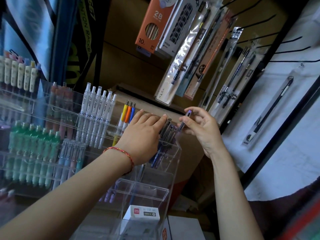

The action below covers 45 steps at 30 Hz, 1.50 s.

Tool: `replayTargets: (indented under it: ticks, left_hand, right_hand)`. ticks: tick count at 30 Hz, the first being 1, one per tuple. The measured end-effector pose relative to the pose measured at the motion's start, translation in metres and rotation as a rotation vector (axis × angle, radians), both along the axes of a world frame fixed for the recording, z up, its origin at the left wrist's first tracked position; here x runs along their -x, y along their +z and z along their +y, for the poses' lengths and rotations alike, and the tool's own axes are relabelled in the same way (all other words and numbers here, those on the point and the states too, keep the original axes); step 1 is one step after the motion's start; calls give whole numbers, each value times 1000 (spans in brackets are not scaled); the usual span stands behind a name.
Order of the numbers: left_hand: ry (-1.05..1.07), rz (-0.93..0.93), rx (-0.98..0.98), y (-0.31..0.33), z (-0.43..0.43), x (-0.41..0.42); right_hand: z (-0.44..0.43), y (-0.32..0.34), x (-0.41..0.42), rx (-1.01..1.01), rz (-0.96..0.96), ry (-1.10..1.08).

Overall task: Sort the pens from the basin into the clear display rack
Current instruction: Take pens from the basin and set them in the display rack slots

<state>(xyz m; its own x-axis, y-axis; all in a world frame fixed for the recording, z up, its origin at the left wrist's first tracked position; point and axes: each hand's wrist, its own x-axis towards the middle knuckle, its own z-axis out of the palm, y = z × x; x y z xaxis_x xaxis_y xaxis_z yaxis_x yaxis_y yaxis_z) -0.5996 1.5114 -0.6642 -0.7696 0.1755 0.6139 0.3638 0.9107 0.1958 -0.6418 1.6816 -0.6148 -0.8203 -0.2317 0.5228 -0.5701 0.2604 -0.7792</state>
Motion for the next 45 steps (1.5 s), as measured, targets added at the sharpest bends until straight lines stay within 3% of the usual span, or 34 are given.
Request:
replayTargets:
  ticks: [13, 20, 28, 31, 35, 37, 39, 41, 43, 45]
  left_hand:
    - [3, -5, 8, 1, 0, 0]
    - [6, 1, 18, 0, 0, 0]
    - [-28, -22, 22, 2, -5, -2]
    - [-109, -51, -42, 5, -10, -7]
    - [-239, -60, -286, 11, -29, -35]
    - [-275, -38, -337, 9, -47, -53]
    - [-278, -47, -379, 1, -71, -75]
    - [-250, -87, -477, -10, -100, -100]
    - [-199, -185, -619, -20, -131, -123]
    - [-120, -344, -740, -32, -164, -146]
  right_hand:
    - [-3, 1, -2, -277, -95, 35]
    - [3, -14, -1, -331, -104, 43]
    - [-5, -19, -7, -625, 44, -190]
    - [-7, -17, -10, -741, 69, -253]
    - [-8, -14, -22, -818, -47, -270]
    - [-14, -5, -33, -849, 6, -351]
    - [-28, 7, -47, -704, 225, -434]
    - [-56, 16, -68, -414, 392, -359]
    - [-99, 11, -92, -195, 387, -142]
    - [-153, -19, -120, -166, 265, 196]
